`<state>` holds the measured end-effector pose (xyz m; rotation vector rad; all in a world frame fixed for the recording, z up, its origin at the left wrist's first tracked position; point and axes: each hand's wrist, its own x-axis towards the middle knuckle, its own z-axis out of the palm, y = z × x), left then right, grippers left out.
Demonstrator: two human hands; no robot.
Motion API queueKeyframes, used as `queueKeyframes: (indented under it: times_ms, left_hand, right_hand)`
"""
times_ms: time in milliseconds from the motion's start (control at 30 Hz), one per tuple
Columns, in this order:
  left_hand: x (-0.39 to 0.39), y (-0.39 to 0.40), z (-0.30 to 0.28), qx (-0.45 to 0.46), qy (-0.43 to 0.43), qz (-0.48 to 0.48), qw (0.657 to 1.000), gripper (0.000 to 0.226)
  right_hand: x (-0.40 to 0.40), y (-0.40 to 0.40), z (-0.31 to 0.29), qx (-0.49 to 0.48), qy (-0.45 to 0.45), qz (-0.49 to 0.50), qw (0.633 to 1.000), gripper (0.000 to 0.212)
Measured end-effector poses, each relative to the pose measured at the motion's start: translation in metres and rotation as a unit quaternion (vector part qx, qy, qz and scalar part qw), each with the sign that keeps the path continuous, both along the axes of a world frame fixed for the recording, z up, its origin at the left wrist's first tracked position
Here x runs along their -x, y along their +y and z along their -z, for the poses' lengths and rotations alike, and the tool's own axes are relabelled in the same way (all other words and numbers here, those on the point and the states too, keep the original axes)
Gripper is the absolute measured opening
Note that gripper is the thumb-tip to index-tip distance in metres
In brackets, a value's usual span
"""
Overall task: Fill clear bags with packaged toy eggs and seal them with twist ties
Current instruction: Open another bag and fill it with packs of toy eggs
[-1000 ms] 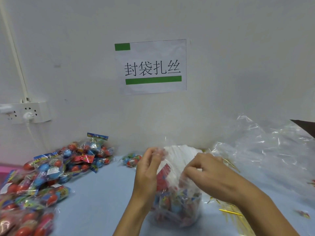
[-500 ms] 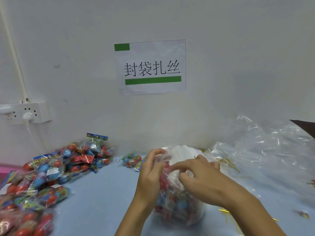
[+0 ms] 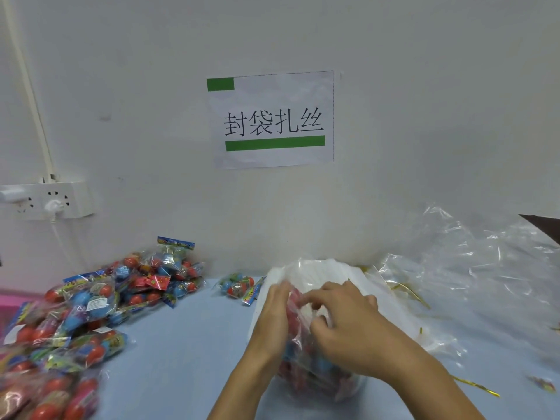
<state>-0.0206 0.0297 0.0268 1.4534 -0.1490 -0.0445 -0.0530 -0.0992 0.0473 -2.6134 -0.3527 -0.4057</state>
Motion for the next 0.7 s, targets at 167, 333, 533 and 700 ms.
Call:
queueKeyframes:
  times_ms: [167,333,533,700]
  left_hand:
    - [-0.003,0.000,0.004,0.002,0.026,0.037,0.999,0.042]
    - [0.000,-0.003,0.004,-0.035,-0.031,0.041,0.998,0.036]
    - [0.002,-0.004,0.000,-0.009,-0.028,0.056,0.998,0.035]
    - [-0.002,-0.005,0.004,-0.031,-0.061,0.040,0.997,0.042]
  right_hand:
    - [0.004,0.010,0.005,0.030,0.019,-0.017,0.999,0.014]
    - [0.006,0.007,-0.001,-0.021,0.073,-0.051,0.996,0.016]
    - [0.007,0.003,-0.005,-0.014,0.123,-0.058,0.991,0.020]
    - [0.006,0.007,-0.001,0.008,0.114,-0.026,0.993,0.020]
